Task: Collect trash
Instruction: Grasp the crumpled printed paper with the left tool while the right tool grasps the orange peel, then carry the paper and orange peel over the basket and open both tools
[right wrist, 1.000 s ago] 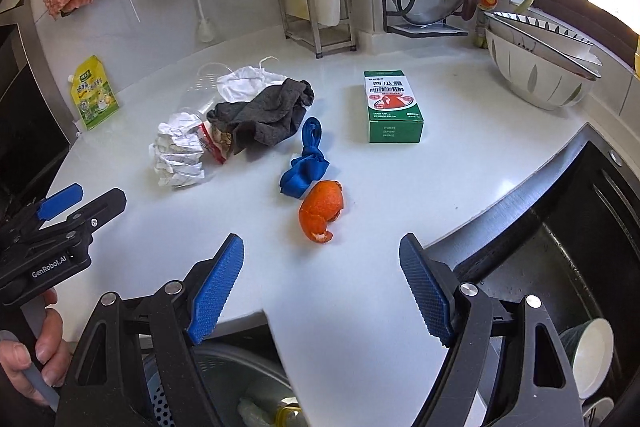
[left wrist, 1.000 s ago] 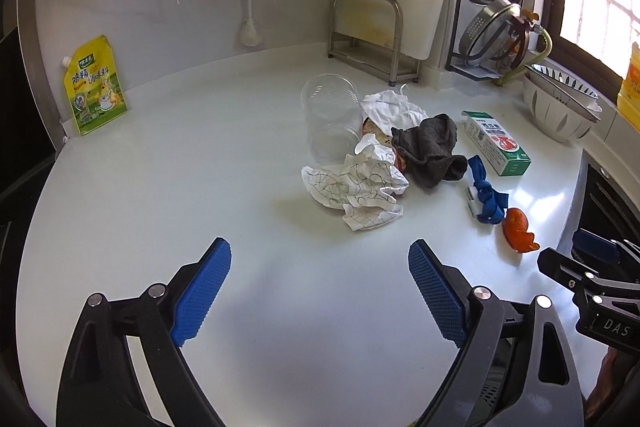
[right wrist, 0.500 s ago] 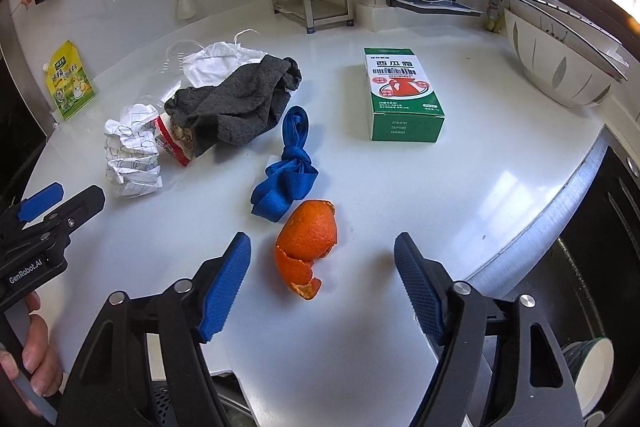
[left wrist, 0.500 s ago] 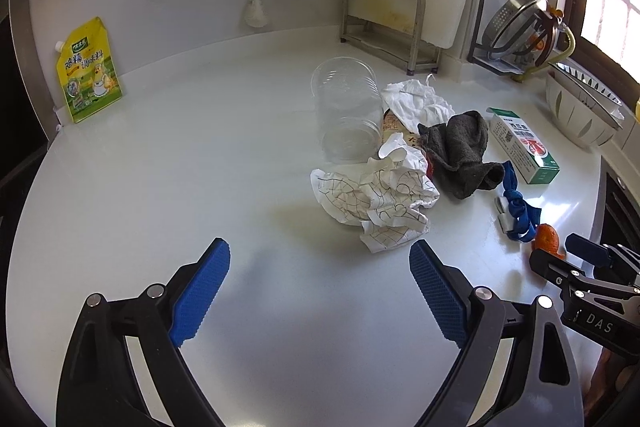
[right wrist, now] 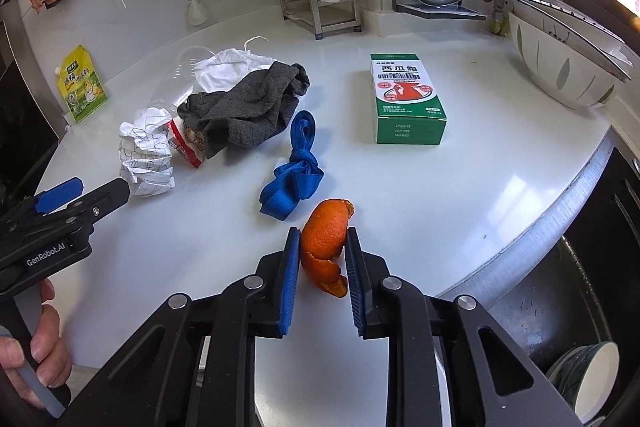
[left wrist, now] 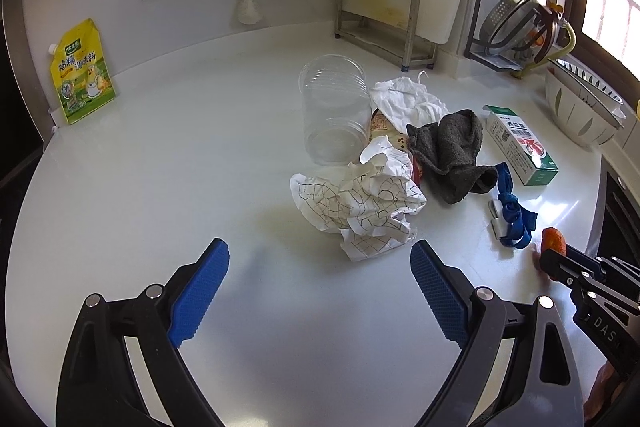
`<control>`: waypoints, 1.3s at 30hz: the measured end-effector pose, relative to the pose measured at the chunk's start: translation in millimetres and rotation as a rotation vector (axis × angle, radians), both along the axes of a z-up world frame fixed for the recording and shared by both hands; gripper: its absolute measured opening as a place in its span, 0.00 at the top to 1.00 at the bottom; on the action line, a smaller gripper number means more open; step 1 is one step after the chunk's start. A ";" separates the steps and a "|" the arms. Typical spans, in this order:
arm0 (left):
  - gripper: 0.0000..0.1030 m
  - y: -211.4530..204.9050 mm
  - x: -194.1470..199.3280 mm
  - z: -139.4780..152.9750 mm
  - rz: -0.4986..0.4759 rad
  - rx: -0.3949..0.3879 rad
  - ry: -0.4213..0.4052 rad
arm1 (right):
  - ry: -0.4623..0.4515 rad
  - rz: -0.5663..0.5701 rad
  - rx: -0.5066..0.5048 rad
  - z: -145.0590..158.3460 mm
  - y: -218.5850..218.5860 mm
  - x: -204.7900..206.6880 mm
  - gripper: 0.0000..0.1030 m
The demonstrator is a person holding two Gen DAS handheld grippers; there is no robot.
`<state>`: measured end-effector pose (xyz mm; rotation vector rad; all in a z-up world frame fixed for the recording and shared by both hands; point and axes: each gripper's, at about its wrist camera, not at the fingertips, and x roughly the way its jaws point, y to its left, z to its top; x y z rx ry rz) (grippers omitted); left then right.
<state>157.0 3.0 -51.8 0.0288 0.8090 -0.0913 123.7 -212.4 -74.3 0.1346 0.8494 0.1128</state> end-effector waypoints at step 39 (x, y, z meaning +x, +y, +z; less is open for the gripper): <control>0.68 3.0 -61.9 7.8 -0.039 0.041 -0.038 | -0.087 -0.010 0.122 15.5 -18.8 -68.2 0.79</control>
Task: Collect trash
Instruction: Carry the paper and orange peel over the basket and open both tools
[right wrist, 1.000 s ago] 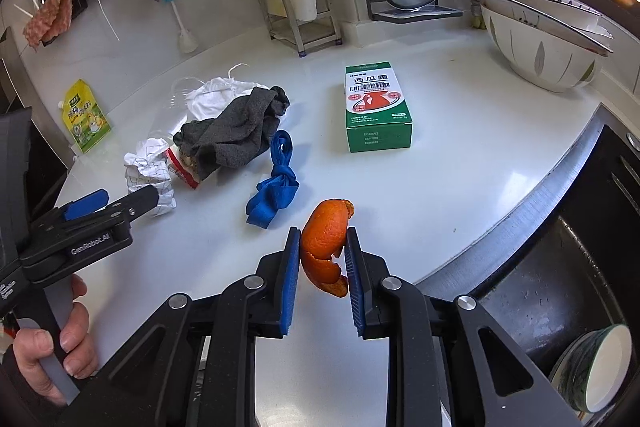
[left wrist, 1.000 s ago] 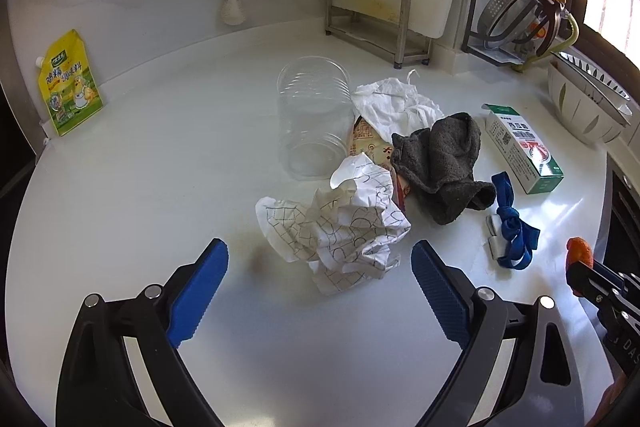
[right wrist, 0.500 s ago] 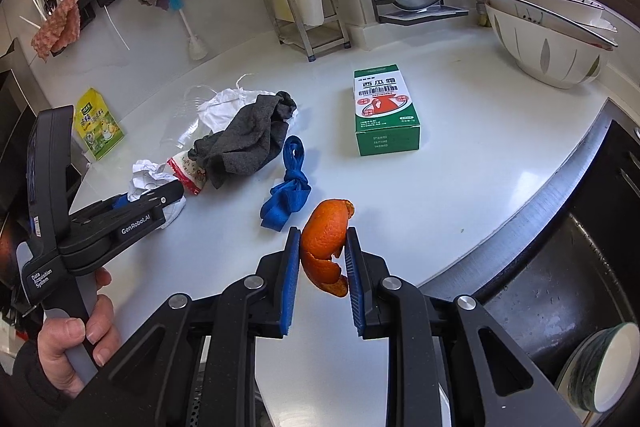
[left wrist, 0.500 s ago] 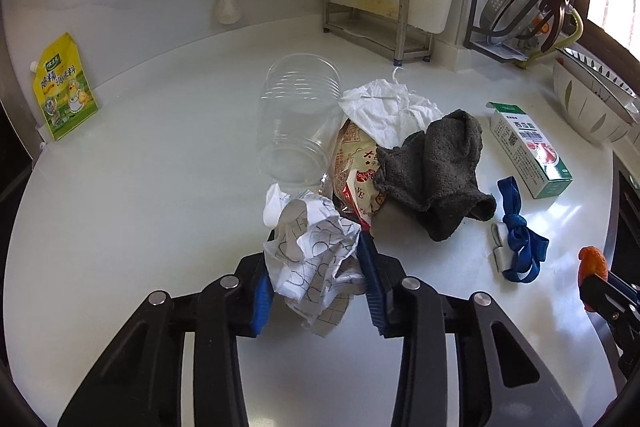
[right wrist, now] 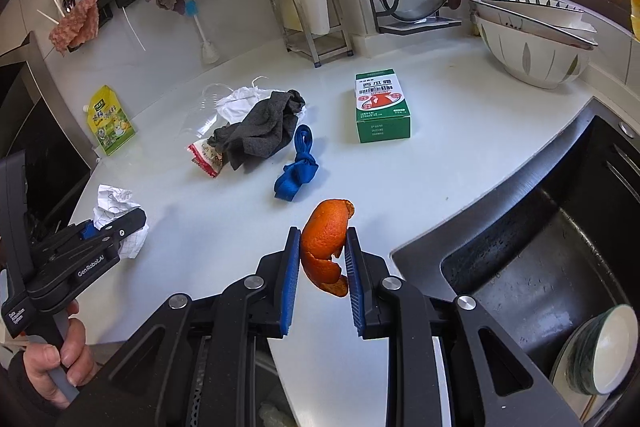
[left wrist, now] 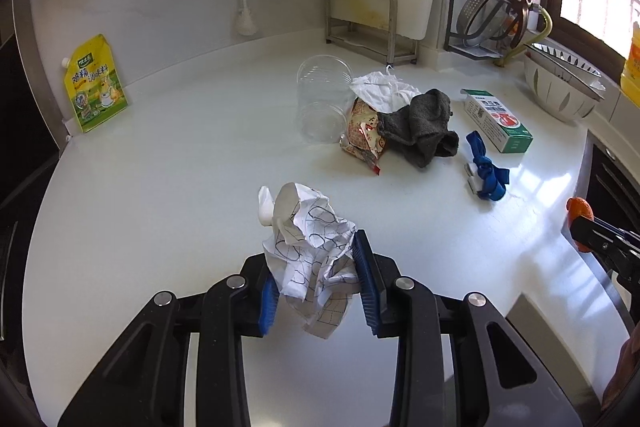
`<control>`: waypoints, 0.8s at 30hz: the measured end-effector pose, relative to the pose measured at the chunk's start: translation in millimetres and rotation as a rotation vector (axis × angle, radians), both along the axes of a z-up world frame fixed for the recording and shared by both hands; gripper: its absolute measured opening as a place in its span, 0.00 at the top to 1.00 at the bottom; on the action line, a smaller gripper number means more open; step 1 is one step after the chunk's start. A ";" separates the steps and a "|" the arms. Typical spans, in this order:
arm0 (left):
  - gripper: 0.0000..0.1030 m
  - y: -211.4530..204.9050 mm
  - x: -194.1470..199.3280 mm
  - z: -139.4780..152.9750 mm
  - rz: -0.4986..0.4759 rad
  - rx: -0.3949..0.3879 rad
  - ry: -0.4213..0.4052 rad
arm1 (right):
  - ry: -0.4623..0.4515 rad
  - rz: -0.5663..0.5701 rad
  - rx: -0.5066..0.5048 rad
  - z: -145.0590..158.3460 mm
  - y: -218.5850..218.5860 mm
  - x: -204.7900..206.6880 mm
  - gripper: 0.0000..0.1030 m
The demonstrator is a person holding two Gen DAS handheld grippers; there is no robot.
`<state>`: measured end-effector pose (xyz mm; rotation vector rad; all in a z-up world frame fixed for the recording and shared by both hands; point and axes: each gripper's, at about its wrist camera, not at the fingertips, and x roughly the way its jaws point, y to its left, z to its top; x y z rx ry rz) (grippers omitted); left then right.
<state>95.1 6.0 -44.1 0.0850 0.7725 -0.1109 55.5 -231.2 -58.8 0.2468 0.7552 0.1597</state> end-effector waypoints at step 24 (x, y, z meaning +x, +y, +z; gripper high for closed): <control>0.68 -18.4 -176.6 -20.9 -0.125 0.015 0.001 | -0.025 0.014 -0.031 -26.2 61.6 -190.1 0.79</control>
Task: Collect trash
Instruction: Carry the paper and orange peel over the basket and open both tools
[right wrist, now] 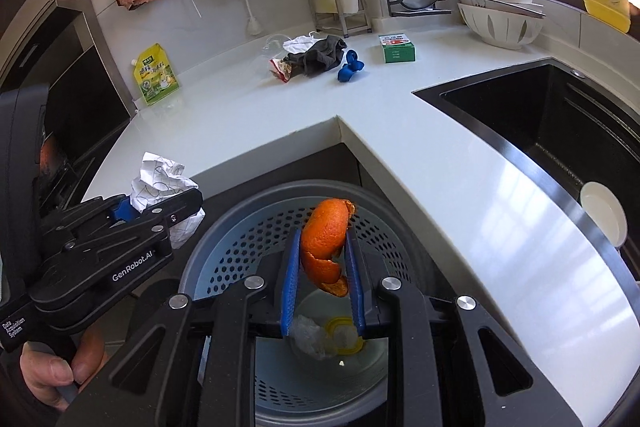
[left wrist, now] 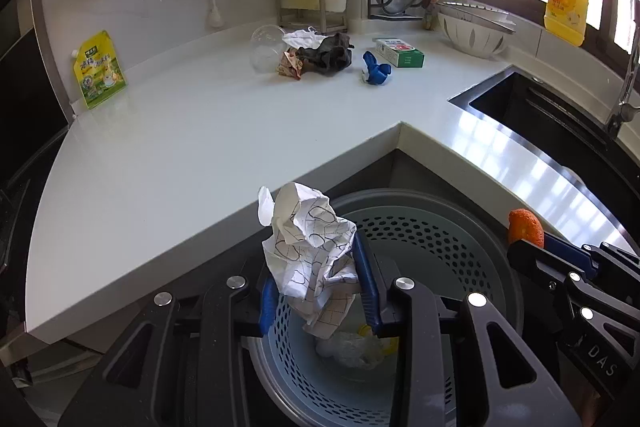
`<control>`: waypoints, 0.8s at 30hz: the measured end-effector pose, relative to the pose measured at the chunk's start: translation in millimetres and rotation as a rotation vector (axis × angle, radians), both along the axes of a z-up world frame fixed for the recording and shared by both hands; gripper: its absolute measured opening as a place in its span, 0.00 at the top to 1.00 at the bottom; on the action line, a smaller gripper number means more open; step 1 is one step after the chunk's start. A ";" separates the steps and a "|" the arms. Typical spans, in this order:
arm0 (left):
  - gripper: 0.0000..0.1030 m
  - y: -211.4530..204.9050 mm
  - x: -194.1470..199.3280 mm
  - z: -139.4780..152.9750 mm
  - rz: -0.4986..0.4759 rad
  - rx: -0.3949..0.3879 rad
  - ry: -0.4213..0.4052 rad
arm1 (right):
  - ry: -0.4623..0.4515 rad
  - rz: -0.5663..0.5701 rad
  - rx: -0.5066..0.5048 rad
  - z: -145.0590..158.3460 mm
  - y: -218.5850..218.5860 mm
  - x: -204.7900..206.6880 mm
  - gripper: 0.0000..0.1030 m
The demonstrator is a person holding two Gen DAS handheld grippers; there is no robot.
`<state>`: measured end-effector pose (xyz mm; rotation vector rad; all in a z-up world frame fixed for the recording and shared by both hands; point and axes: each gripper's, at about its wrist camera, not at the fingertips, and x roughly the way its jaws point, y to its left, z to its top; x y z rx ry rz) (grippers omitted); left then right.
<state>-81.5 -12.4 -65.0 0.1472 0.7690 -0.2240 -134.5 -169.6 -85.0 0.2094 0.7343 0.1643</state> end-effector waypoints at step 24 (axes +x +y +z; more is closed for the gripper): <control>0.66 9.4 -10.8 -58.7 0.008 -0.005 0.130 | 0.076 0.024 0.003 -47.2 14.6 -12.1 0.79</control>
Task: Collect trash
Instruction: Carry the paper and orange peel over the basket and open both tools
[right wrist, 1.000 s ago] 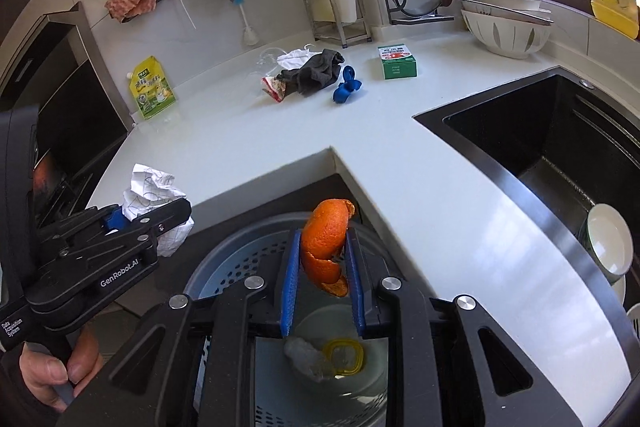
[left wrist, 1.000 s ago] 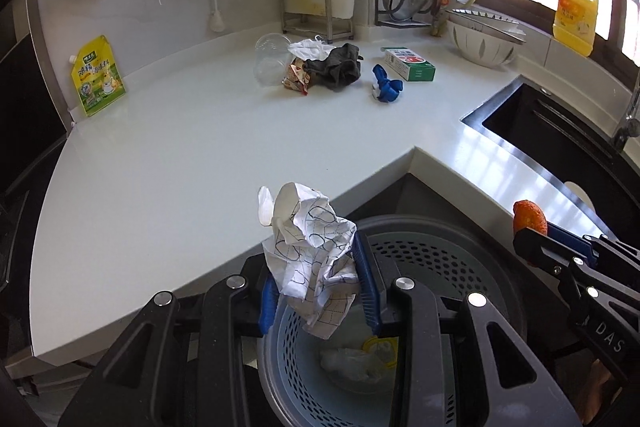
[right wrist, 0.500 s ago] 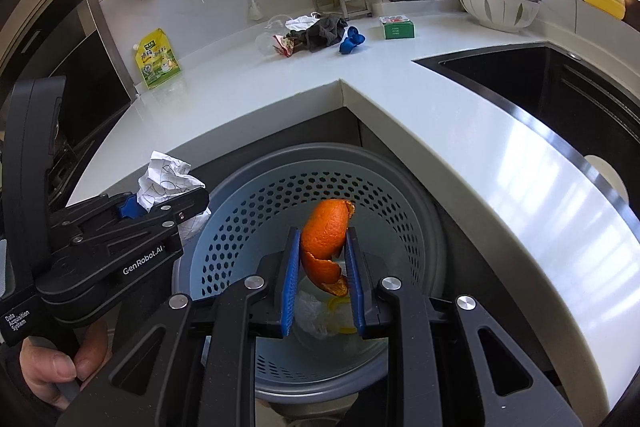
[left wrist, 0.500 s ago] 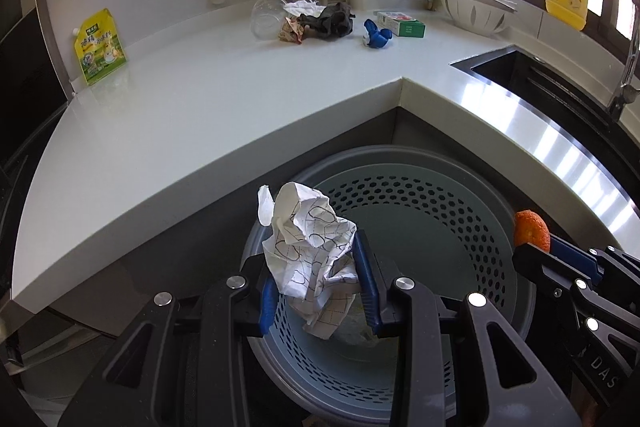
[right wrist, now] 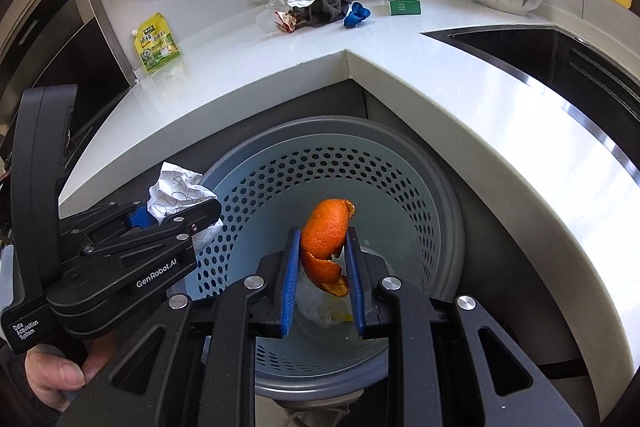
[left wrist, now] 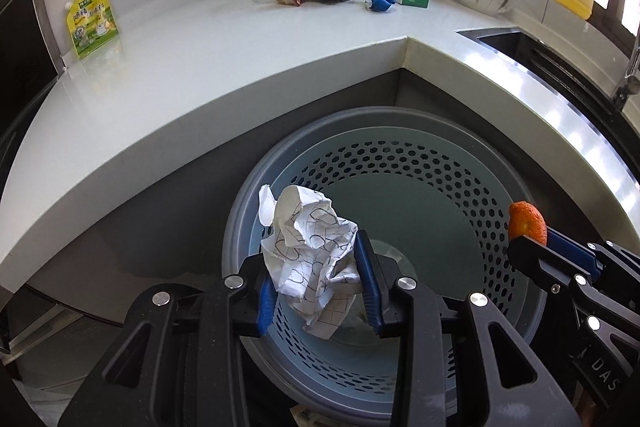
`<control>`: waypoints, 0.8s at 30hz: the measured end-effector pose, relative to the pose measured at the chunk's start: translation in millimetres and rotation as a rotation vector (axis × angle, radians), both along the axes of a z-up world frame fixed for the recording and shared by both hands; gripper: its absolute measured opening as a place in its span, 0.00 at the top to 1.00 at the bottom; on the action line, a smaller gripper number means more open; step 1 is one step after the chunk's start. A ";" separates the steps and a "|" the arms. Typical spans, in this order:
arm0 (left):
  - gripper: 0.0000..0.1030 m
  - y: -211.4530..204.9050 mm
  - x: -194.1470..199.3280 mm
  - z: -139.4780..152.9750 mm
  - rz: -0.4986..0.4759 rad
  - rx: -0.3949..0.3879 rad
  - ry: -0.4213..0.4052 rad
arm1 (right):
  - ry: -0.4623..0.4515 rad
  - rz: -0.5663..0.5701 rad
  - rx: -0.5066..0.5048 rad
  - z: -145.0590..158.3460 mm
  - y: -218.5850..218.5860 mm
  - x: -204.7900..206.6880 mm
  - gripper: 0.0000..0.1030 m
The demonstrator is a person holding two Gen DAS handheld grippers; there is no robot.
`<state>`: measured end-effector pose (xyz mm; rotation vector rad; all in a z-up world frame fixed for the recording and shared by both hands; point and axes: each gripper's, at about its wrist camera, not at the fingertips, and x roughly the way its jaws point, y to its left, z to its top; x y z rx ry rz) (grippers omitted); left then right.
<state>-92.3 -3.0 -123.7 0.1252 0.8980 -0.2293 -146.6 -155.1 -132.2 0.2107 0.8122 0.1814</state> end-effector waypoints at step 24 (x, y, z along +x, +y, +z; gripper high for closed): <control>0.51 2.1 9.5 -11.1 0.021 0.000 0.031 | 0.009 -0.007 0.016 -5.7 -4.2 2.4 0.65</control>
